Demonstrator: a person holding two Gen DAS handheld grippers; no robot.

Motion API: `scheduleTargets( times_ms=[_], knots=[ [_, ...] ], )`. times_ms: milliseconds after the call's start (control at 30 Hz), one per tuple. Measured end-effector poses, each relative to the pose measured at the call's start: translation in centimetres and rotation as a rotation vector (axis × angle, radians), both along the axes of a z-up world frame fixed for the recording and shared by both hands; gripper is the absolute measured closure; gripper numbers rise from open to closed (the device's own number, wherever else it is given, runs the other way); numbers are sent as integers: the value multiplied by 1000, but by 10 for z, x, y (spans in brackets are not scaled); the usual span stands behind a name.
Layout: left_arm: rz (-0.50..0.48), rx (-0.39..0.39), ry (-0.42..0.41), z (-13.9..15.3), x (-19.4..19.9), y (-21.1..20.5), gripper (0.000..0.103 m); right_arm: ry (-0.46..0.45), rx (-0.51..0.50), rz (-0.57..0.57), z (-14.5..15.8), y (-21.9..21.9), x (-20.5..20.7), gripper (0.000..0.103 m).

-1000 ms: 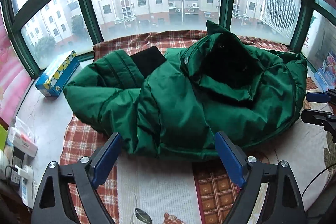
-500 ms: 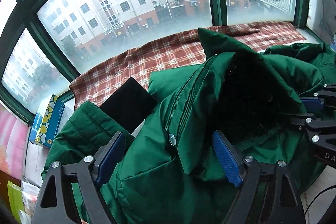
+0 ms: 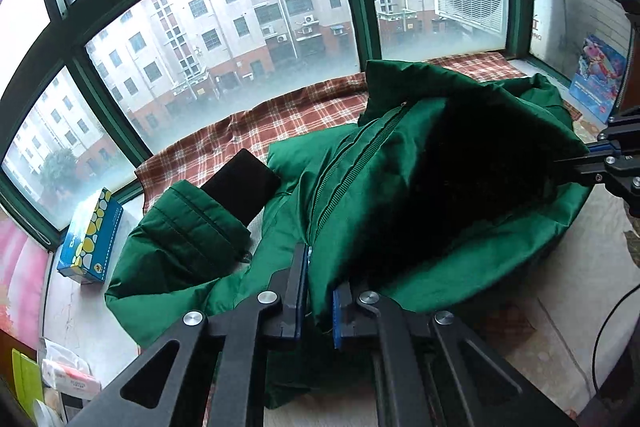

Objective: Fold large clothes

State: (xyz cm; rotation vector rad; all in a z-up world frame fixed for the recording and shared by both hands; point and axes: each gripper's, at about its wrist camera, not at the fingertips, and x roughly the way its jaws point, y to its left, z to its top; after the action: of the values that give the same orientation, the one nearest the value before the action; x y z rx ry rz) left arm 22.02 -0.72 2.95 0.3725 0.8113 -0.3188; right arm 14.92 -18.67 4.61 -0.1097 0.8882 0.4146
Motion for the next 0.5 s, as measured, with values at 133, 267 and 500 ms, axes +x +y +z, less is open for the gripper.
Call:
scheduleTargets(
  times_ms=[133, 267, 500],
  knots=[
    [-77, 5, -4, 10, -82, 11, 93, -10, -13, 89, 5, 7, -66, 95],
    [-194, 42, 60, -11, -163, 14, 93, 66, -59, 157, -21, 12, -124, 95],
    [-252, 42, 220, -42, -233, 27, 93, 275, -158, 194, -60, 6, -168, 95]
  ],
)
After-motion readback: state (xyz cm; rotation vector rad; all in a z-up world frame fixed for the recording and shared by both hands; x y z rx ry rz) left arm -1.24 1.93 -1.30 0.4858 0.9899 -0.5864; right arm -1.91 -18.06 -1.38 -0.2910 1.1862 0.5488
